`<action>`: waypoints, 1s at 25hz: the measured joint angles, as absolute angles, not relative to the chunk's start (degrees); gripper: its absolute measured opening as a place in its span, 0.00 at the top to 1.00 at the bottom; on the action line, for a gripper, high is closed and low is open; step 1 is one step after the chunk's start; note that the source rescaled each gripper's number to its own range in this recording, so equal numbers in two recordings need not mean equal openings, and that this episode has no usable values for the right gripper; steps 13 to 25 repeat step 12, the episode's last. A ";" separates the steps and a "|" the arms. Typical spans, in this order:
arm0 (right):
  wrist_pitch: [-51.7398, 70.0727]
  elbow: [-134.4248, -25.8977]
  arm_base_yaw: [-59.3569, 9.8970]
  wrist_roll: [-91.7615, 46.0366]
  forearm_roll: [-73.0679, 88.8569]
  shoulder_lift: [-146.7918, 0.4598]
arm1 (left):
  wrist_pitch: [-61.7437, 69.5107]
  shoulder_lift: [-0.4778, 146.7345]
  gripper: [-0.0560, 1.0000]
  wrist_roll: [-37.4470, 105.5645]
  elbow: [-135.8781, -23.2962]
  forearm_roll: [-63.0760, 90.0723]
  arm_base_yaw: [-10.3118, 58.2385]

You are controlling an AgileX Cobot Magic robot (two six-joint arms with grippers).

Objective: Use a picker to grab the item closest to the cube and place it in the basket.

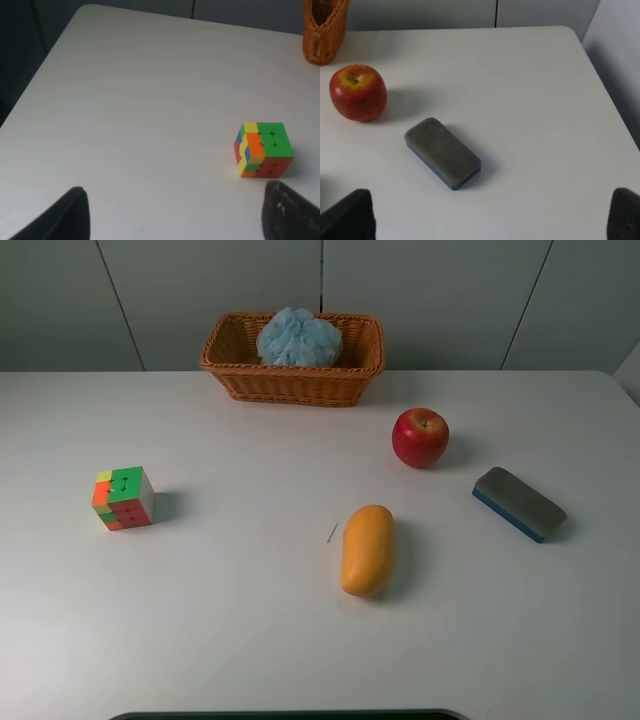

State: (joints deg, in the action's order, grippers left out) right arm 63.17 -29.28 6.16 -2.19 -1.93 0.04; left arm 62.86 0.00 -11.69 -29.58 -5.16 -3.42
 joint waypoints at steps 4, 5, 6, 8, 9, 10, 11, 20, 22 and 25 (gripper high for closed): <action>63.17 -29.28 6.16 -2.19 -1.93 0.04 | 62.75 0.05 0.04 -11.69 -29.55 -5.08 -3.42; 63.17 -29.28 6.16 -2.19 -1.93 0.04 | 62.75 0.05 0.04 -11.69 -29.55 -5.08 -3.42; 63.17 -29.28 6.16 -2.19 -1.93 0.04 | 62.75 0.05 0.04 -11.69 -29.55 -5.08 -3.42; 63.17 -29.28 6.16 -2.19 -1.93 0.04 | 62.75 0.05 0.04 -11.69 -29.55 -5.08 -3.42; 63.17 -29.28 6.16 -2.19 -1.93 0.04 | 62.75 0.05 0.04 -11.69 -29.55 -5.08 -3.42; 63.17 -29.28 6.16 -2.19 -1.93 0.04 | 62.75 0.00 0.04 -11.69 -29.55 -5.08 -3.42; 63.17 -29.28 6.16 -2.19 -1.93 0.04 | 62.75 0.05 0.04 -11.69 -29.55 -5.08 -3.42; 63.17 -29.28 6.16 -2.19 -1.93 0.04 | 62.75 0.05 0.04 -11.69 -29.55 -5.08 -3.42; 63.17 -29.28 6.16 -2.19 -1.93 0.04 | 62.75 0.05 0.04 -11.69 -29.55 -5.08 -3.42; 63.17 -29.28 6.16 -2.19 -1.93 0.04 | 62.75 0.05 0.04 -11.69 -29.55 -5.08 -3.42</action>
